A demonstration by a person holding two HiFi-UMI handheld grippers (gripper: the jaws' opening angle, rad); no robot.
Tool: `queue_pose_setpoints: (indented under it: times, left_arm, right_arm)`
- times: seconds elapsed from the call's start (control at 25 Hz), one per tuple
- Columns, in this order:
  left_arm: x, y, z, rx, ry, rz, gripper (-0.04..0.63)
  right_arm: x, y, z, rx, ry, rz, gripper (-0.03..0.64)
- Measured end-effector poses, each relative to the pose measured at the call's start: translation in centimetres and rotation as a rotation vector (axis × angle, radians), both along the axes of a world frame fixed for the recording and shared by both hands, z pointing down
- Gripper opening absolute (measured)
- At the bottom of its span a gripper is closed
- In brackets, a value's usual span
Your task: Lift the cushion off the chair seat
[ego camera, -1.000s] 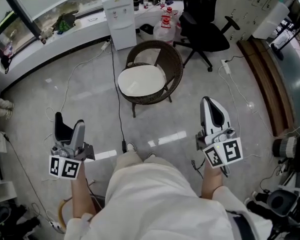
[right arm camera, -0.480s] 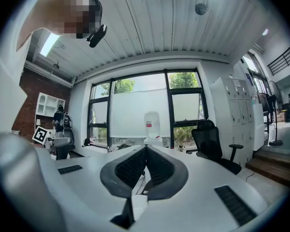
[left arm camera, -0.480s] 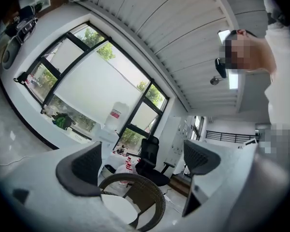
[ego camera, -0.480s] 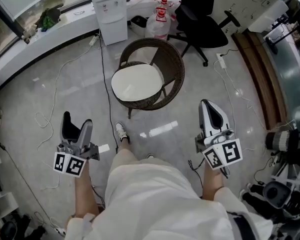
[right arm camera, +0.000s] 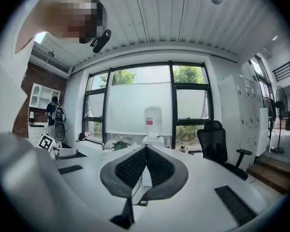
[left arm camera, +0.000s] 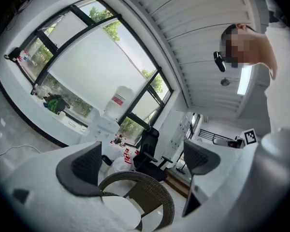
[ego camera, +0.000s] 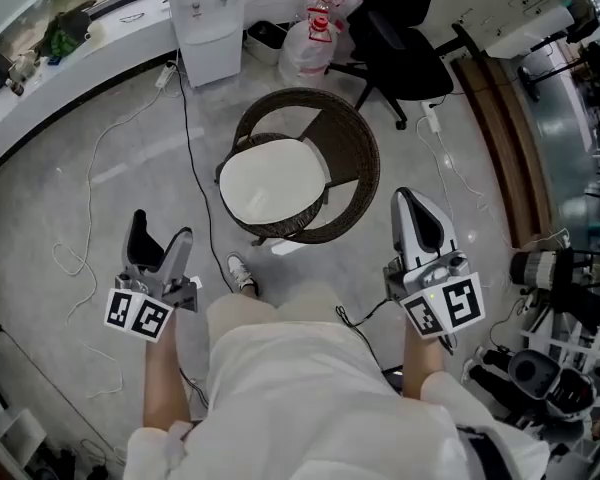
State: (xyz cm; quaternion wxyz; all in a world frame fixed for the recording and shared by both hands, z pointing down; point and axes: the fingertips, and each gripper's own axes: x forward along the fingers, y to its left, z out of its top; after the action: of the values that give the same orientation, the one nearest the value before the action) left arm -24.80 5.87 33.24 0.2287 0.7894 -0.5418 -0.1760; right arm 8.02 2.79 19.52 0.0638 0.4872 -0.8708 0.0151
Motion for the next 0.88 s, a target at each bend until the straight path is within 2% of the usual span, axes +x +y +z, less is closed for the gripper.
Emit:
queue_pose_setpoints:
  times: [0.24, 0.36, 0.44, 0.64, 0.88]
  left_arm:
    - [3.0, -4.5, 3.2, -0.077, -0.013, 0.080, 0.514]
    - [4.2, -6.4, 5.3, -0.104, -0.059, 0.099, 0.514]
    - [5.0, -6.7, 8.0, -0.149, -0.068, 0.097, 0.514]
    - [7.0, -6.6, 16.4, -0.314, -0.035, 0.091, 0.514]
    - [8.3, -9.3, 25.9, -0.358, -0.015, 0.085, 0.514]
  right_arm:
    - [0.5, -4.4, 2.7, -0.054, 0.058, -0.001, 0.002]
    - [-0.2, -7.0, 5.6, -0.067, 0.100, -0.047, 0.002]
    - [-0.6, -8.7, 8.2, -0.101, 0.098, -0.085, 0.002]
    - [-1.4, -10.7, 13.7, -0.204, 0.097, -0.162, 0.002]
    - [-1.8, -11.9, 18.5, -0.274, 0.174, -0.244, 0.002]
